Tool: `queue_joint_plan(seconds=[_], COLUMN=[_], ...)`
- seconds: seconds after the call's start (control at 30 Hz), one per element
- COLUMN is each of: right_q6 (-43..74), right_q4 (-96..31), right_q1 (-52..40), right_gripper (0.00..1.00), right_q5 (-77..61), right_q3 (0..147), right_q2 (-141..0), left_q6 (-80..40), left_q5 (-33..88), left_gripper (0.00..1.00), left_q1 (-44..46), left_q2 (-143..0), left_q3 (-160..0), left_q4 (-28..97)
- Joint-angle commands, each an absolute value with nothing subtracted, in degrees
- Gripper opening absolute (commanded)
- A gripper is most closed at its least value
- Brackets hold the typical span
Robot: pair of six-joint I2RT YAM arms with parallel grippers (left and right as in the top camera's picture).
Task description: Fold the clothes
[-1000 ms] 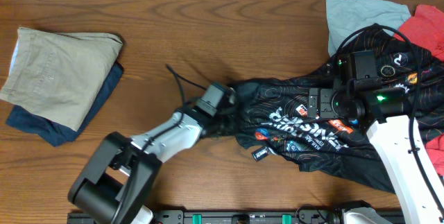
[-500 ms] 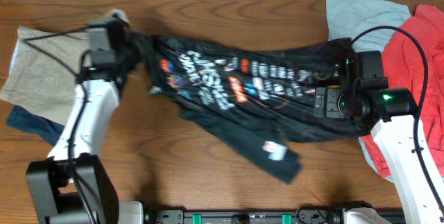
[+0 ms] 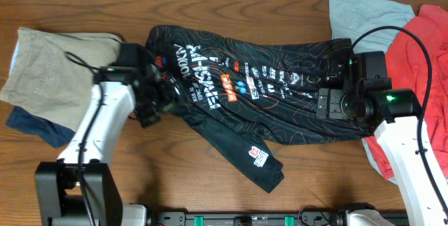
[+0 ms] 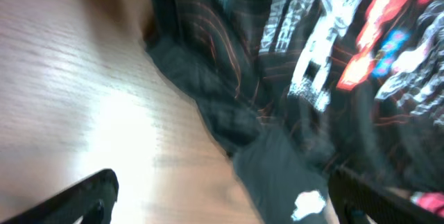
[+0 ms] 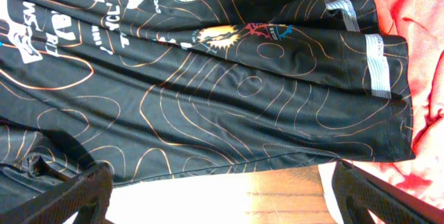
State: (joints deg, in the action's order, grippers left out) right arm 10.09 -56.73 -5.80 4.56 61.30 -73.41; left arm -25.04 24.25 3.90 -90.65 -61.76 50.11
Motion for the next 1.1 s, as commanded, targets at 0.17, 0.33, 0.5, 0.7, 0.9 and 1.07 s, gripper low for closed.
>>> queue_joint_plan(seconds=[0.17, 0.33, 0.5, 0.7, 0.9, 1.07], right_q6=[10.7, 10.7, 10.7, 10.7, 10.7, 10.7], right_q4=[-56.9, -57.2, -57.3, -57.3, -57.3, -57.3], right_q1=[-5.4, -5.4, -5.4, -5.4, -5.4, -5.4], right_gripper=[0.99, 0.99, 0.99, 0.99, 0.99, 0.99], right_q5=[5.1, 5.1, 5.1, 5.1, 5.1, 5.1], right_q3=[61.4, 61.4, 61.4, 61.4, 61.4, 61.4], right_q2=[-73.1, -73.1, -73.1, -73.1, -73.1, -73.1], left_q6=[-36.1, -40.4, -40.7, -40.9, -40.8, -40.1], left_q5=[25.0, 24.8, 24.0, 26.0, 26.0, 25.8], left_gripper=[0.98, 0.93, 0.78, 0.72, 0.46, 0.33], left_q1=[17.2, 22.8, 25.2, 25.2, 25.2, 25.2], left_q2=[-90.7, -90.7, -90.7, -90.5, -90.4, -90.5], left_q3=[-49.7, -44.9, -44.8, -45.7, -46.9, -47.0], left_q4=[40.9, 27.9, 23.6, 23.4, 19.3, 18.6])
